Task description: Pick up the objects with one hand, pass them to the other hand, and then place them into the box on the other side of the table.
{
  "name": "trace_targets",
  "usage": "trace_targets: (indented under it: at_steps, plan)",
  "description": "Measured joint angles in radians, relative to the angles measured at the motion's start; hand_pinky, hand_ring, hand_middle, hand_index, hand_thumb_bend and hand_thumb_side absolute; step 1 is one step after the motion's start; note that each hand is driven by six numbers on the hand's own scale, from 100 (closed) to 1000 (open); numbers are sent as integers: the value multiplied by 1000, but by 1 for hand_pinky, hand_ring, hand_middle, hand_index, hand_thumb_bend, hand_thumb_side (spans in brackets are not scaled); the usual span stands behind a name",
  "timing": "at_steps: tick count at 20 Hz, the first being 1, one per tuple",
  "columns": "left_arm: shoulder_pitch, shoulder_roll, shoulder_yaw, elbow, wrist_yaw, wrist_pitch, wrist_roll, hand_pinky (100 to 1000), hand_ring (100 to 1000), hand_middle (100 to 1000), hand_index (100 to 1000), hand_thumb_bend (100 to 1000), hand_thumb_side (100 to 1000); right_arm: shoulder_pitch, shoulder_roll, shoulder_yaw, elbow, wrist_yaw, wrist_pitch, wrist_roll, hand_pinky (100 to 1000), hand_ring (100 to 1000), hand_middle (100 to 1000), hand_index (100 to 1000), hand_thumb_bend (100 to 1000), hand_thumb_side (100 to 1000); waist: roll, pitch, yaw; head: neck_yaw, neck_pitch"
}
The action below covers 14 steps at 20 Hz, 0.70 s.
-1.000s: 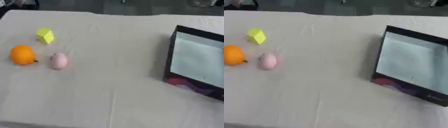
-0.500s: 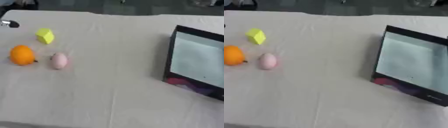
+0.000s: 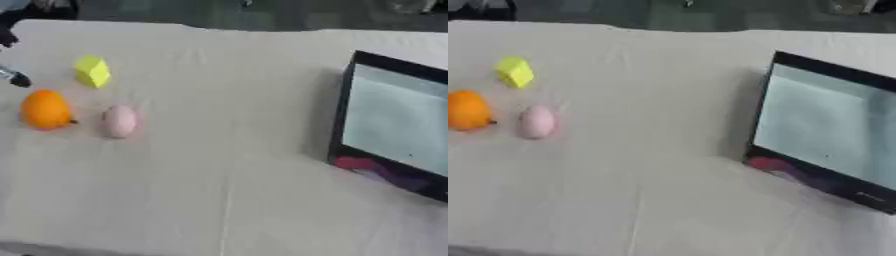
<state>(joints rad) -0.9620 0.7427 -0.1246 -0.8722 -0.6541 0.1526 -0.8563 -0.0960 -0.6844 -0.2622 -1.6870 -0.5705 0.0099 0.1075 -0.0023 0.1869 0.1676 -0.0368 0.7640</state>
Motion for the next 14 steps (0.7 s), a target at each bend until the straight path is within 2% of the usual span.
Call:
trace_targets:
  at_steps: [4, 14]
  plan:
    - [0, -6, -4, 27, -19, -19, -39, 849, 833, 781, 793, 738, 155, 0, 0, 0, 2, 4, 1, 1, 1000, 1000, 1000, 1000, 100, 737, 0, 0, 0, 11, 0]
    - [-14, -38, -22, 82, -60, -43, -51, 846, 840, 790, 801, 709, 102, 1, 0, 6, 5, 16, 3, 4, 1000, 1000, 1000, 1000, 100, 741, 0, 0, 0, 47, 0]
